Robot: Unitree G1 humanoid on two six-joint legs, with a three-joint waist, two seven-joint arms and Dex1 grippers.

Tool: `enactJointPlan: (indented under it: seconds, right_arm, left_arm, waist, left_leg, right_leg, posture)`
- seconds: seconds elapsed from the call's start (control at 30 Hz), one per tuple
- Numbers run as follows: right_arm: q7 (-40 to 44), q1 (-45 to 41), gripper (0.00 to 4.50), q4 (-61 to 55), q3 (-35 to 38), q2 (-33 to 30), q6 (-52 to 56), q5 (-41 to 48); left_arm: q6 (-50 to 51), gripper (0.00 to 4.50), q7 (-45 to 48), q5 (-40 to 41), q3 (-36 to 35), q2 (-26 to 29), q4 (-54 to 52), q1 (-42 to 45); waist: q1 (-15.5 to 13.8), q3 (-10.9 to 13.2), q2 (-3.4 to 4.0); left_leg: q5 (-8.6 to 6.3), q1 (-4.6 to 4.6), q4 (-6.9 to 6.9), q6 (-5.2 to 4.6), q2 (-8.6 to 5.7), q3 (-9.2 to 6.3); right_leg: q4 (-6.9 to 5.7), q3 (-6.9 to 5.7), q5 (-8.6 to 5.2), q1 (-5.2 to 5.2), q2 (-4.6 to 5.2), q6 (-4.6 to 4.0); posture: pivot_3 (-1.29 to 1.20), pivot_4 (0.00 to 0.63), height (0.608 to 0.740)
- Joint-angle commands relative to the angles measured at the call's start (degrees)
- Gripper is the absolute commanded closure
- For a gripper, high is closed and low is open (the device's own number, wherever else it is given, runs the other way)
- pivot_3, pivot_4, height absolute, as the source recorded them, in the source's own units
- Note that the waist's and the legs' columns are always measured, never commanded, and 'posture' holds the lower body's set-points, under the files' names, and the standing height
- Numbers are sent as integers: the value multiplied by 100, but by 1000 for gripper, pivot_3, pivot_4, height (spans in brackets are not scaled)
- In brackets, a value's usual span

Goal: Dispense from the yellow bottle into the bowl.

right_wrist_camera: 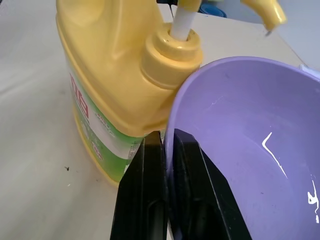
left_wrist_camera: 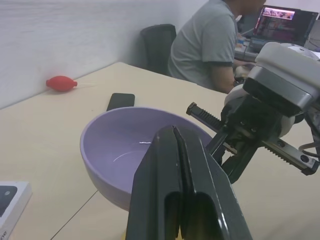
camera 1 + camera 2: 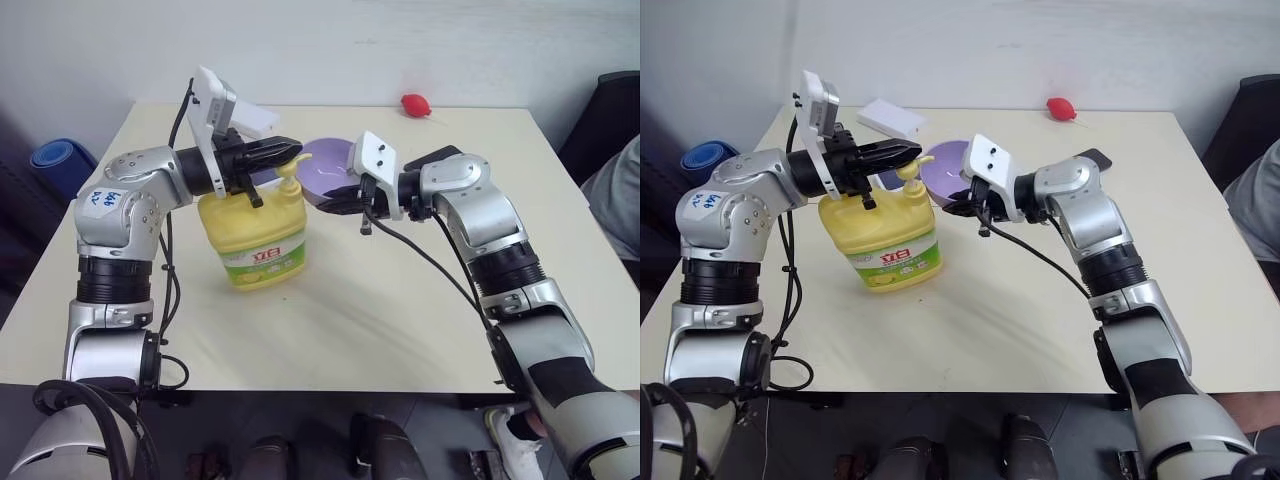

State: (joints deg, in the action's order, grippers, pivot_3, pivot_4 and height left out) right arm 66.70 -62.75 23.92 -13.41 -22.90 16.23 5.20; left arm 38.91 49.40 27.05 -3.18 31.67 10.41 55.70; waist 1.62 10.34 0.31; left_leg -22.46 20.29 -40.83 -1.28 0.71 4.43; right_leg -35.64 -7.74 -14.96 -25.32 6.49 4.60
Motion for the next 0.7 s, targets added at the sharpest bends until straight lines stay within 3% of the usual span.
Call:
enactJointPlan:
  seconds: [0.03,0.57,0.7]
  right_arm:
    - [28,-211,4500,-350,98,10,-75,102]
    - [10,-189,4500,-397,106,15,-42,116]
    - [-1,-171,4500,-406,111,5,-47,109]
  left_arm:
    - [172,4483,11,-405,506,43,246,-330]
    - [19,4483,207,-582,730,-60,635,-614]
    - [-173,4483,196,-497,546,-163,685,-657]
  waist:
    - [1,0,0]
    - [3,-7,4]
    - [1,-10,6]
  left_leg:
    - [0,-1,-3,0,0,0]
    - [-1,-30,-6,1,2,-9]
    - [-2,-103,25,3,3,-9]
  right_leg:
    - [-1,0,0,2,0,0]
    - [-1,12,0,41,1,0]
    - [16,19,-2,106,3,-3]
  posture:
    - [0,150,740]
    - [0,150,740]
    - [0,150,740]
